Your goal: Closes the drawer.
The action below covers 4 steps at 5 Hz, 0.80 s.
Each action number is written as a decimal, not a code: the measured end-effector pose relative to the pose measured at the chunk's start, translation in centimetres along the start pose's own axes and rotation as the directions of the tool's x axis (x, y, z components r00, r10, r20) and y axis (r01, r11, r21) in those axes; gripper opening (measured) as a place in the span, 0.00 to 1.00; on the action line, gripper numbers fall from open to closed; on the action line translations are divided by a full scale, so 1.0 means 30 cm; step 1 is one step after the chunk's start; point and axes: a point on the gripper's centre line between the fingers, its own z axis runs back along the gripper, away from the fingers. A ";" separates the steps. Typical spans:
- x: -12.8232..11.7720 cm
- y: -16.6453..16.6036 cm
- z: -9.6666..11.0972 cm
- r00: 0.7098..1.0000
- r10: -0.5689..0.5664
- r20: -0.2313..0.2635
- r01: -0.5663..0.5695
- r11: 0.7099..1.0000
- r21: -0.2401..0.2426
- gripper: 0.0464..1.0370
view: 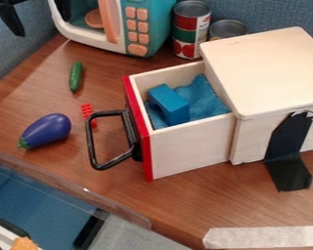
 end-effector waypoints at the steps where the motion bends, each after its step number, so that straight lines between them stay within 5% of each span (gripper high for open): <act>1: -0.017 0.003 -0.027 1.000 -0.005 -0.028 0.005 1.000 0.009 0.96; 3: -0.063 0.009 -0.048 0.975 -0.222 -0.026 0.220 0.973 -0.065 0.96; 4: -0.089 0.023 -0.063 0.920 -0.392 -0.010 0.388 0.914 -0.120 0.96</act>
